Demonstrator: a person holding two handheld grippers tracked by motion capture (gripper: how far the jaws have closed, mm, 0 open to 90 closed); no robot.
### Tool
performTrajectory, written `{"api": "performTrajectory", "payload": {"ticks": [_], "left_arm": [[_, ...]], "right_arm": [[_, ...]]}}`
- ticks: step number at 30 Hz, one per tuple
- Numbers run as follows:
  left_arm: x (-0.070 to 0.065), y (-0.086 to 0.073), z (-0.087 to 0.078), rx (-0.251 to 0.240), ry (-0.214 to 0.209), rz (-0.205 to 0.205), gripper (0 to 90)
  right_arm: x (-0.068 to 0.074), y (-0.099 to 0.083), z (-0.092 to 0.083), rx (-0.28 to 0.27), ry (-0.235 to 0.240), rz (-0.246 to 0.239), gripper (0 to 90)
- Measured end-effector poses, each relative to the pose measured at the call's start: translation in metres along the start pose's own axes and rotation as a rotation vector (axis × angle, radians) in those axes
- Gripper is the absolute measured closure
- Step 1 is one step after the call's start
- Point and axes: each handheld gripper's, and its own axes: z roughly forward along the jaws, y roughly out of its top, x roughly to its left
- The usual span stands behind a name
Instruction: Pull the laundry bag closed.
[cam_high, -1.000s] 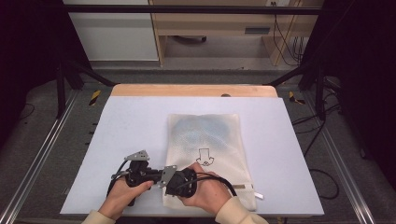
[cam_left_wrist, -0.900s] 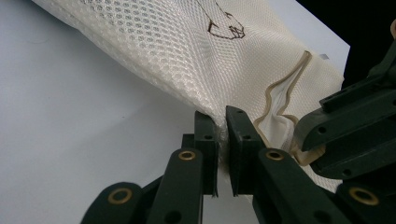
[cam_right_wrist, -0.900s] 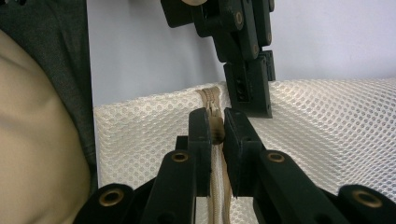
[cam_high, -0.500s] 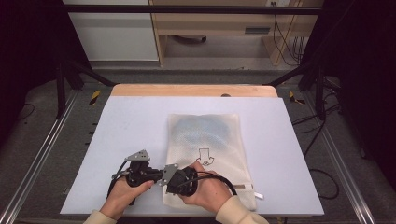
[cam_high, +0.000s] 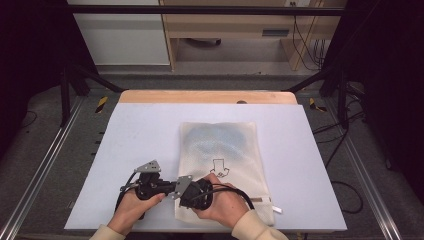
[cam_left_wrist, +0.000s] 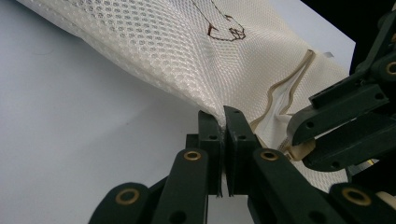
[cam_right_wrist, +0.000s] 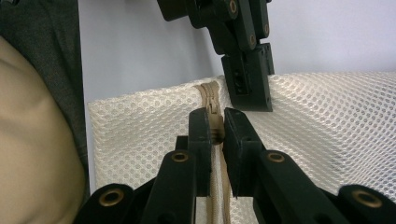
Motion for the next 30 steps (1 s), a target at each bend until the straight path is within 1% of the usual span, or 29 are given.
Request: {"api": "performTrajectory", "payload": {"ticks": [4,5,8,11,12,14,17,19,23,24,30], "left_arm": [[0.000,0.000,0.001,-0.004,-0.002,-0.010,86.6],[0.000,0.000,0.001,-0.005,-0.004,-0.014,86.2],[0.000,0.000,0.003,-0.004,-0.003,-0.018,83.6],[0.001,0.000,0.005,-0.005,0.002,-0.038,74.1],[0.001,-0.001,0.007,-0.005,0.001,-0.038,72.8],[0.001,-0.001,0.009,0.000,-0.015,-0.055,69.0],[-0.001,-0.002,0.014,0.012,-0.013,-0.061,67.2],[-0.001,-0.002,0.015,0.018,-0.015,-0.067,70.4],[-0.002,-0.002,0.016,0.017,-0.017,-0.071,82.2],[-0.002,-0.002,0.016,0.016,-0.018,-0.074,83.9],[-0.003,-0.002,0.017,0.027,-0.003,-0.062,86.2]], "right_arm": [[0.000,0.001,0.000,-0.003,-0.001,-0.002,81.9],[0.000,0.001,0.000,0.002,0.001,-0.009,81.9],[0.001,0.001,0.000,0.004,0.006,-0.014,81.9],[0.002,0.000,0.000,0.004,0.012,-0.015,81.9],[0.003,0.000,0.000,0.003,0.013,-0.017,81.9],[0.003,0.001,0.000,0.002,0.012,-0.015,81.9],[0.003,0.000,0.000,-0.002,0.011,-0.014,81.9],[0.003,0.000,-0.001,-0.003,0.011,-0.011,81.9],[0.003,-0.001,0.000,-0.004,0.008,-0.010,81.9],[0.003,-0.001,0.000,-0.002,0.004,-0.012,81.9],[0.003,-0.004,0.002,-0.004,0.005,0.002,81.9]]}}
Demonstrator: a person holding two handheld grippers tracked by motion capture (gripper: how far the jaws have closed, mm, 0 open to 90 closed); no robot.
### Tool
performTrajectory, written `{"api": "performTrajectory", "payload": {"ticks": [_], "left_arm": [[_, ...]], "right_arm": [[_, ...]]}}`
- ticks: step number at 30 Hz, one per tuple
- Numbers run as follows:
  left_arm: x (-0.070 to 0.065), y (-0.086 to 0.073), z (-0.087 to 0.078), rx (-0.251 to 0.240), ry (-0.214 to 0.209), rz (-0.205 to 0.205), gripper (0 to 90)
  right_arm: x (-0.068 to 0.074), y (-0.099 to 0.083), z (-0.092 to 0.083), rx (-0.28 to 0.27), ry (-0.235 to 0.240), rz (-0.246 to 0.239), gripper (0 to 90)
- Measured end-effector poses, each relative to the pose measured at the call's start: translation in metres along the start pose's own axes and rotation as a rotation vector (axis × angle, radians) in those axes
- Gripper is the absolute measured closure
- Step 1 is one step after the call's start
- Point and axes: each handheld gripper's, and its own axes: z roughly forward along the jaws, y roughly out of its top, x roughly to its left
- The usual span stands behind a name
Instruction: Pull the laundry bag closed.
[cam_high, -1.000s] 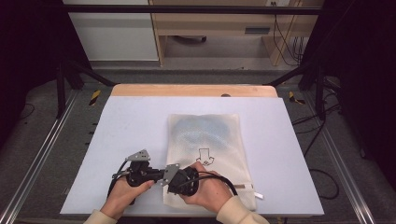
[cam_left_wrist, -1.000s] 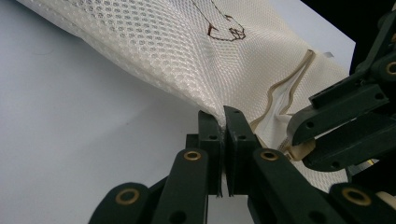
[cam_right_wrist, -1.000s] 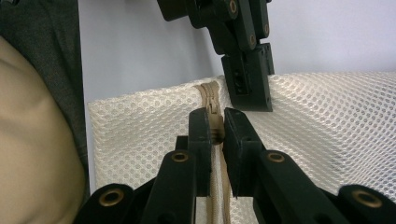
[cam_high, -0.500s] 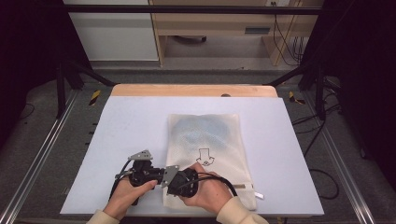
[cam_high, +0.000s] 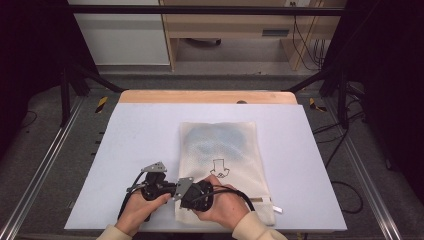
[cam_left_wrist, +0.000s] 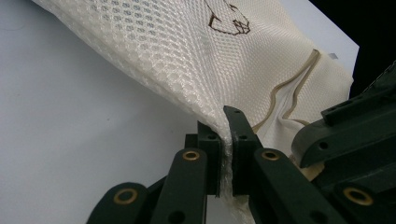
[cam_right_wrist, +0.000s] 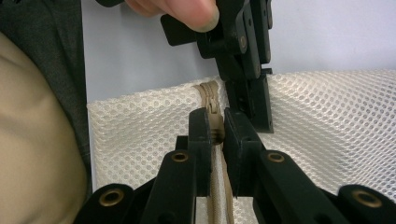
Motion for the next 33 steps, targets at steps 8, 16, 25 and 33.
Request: {"api": "performTrajectory", "payload": {"ticks": [8,16,25,33], "left_arm": [[0.000,0.001,-0.001,0.012,0.013,0.023,86.7],[0.000,0.001,-0.001,0.021,0.004,0.029,86.9],[0.000,0.002,-0.002,0.028,-0.015,0.033,87.0],[0.000,0.002,-0.004,0.027,-0.029,0.039,87.0]], "right_arm": [[-0.003,-0.007,0.003,-0.002,-0.001,0.009,82.0],[-0.006,-0.011,0.007,-0.001,0.019,0.009,82.1],[-0.008,-0.015,0.008,-0.001,0.040,0.008,82.2],[-0.009,-0.018,0.007,0.002,0.049,0.007,82.2]]}}
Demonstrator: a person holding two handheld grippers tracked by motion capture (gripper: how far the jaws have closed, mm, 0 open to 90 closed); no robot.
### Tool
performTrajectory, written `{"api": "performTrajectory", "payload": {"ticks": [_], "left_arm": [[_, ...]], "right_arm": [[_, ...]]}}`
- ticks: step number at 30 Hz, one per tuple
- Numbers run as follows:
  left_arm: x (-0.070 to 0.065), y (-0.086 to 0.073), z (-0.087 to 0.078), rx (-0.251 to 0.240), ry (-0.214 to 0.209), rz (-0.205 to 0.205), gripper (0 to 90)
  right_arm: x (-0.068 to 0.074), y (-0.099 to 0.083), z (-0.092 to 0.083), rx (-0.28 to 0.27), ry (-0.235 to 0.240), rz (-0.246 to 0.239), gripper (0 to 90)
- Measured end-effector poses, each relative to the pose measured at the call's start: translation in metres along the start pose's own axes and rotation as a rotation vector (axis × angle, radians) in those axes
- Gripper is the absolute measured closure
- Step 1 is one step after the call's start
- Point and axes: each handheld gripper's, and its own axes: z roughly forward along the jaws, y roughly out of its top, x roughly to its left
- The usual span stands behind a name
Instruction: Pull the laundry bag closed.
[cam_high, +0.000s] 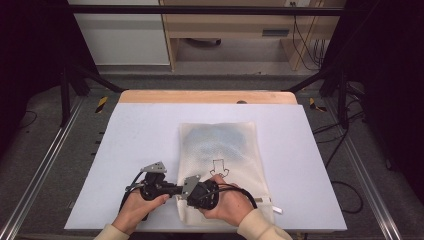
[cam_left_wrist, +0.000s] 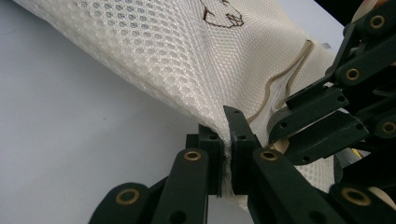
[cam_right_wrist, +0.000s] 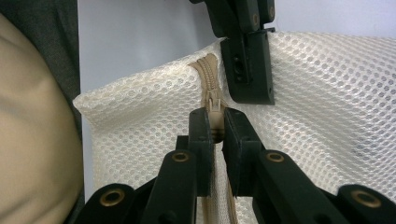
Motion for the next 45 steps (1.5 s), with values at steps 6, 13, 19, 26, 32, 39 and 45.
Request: {"api": "performTrajectory", "payload": {"ticks": [6,13,19,26,32,39,45], "left_arm": [[-0.003,0.002,-0.002,0.002,-0.004,0.020,87.0],[-0.001,0.002,-0.006,-0.003,-0.014,0.011,87.0],[0.004,0.002,-0.009,-0.005,-0.011,0.003,87.0],[0.005,0.002,-0.009,0.000,0.000,0.009,87.0],[0.004,0.002,-0.008,0.000,-0.003,0.015,87.0],[0.005,0.002,-0.008,0.002,0.004,0.021,87.0],[0.004,0.002,-0.009,0.000,0.002,0.025,86.9]], "right_arm": [[0.000,-0.002,-0.003,-0.010,0.003,0.001,82.2],[-0.002,-0.005,-0.004,-0.002,0.004,-0.001,82.3],[-0.004,-0.013,-0.006,0.023,-0.010,0.012,82.2],[-0.003,-0.012,-0.004,0.017,-0.009,0.013,82.2],[-0.004,-0.014,-0.006,0.012,-0.009,0.019,82.2],[-0.002,-0.015,-0.004,0.011,-0.019,0.028,82.2],[-0.003,-0.016,-0.006,0.001,-0.020,0.028,82.1]]}}
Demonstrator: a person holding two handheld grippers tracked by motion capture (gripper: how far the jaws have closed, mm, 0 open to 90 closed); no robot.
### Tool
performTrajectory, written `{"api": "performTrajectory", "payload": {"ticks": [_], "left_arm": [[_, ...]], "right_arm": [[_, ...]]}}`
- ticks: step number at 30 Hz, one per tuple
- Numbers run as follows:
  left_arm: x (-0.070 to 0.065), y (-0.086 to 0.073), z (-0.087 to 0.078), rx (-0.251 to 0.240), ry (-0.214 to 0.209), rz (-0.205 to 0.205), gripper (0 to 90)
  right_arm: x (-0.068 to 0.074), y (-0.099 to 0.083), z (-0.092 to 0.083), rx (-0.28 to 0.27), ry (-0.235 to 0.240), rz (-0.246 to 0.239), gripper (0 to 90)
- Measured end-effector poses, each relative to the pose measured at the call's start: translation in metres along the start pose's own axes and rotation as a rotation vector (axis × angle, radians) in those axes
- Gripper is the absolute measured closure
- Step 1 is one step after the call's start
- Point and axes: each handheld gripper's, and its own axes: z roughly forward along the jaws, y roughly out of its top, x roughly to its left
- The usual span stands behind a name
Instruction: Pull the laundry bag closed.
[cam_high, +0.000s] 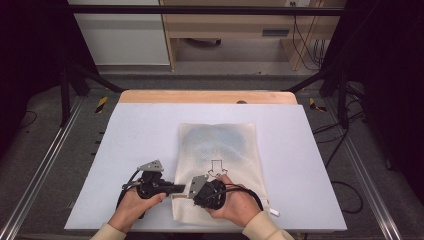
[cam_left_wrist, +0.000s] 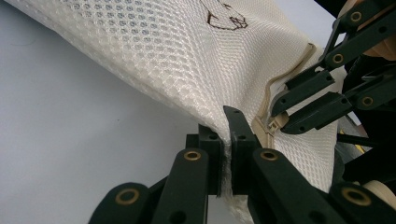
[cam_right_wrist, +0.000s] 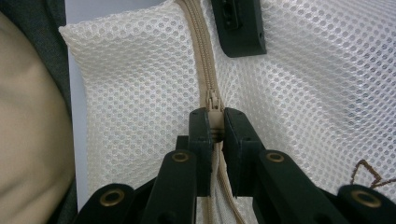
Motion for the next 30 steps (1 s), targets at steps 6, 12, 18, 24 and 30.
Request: {"api": "performTrajectory", "payload": {"ticks": [6,12,18,24,30], "left_arm": [[0.000,0.000,0.000,-0.001,0.010,0.008,87.0],[-0.001,0.000,-0.001,-0.001,0.008,0.012,86.9],[-0.001,0.000,0.000,-0.002,0.015,0.015,86.9],[-0.001,0.000,-0.001,-0.008,0.014,0.013,86.9],[-0.001,0.000,-0.002,-0.010,0.018,0.014,86.9]], "right_arm": [[0.000,-0.002,0.001,-0.015,-0.010,-0.002,82.1],[-0.001,-0.005,-0.001,-0.029,-0.009,-0.005,82.1],[-0.004,-0.014,-0.007,-0.028,-0.017,0.012,82.0],[-0.006,-0.019,-0.012,-0.034,-0.017,0.018,82.0],[-0.007,-0.023,-0.016,-0.030,-0.021,0.021,82.0]]}}
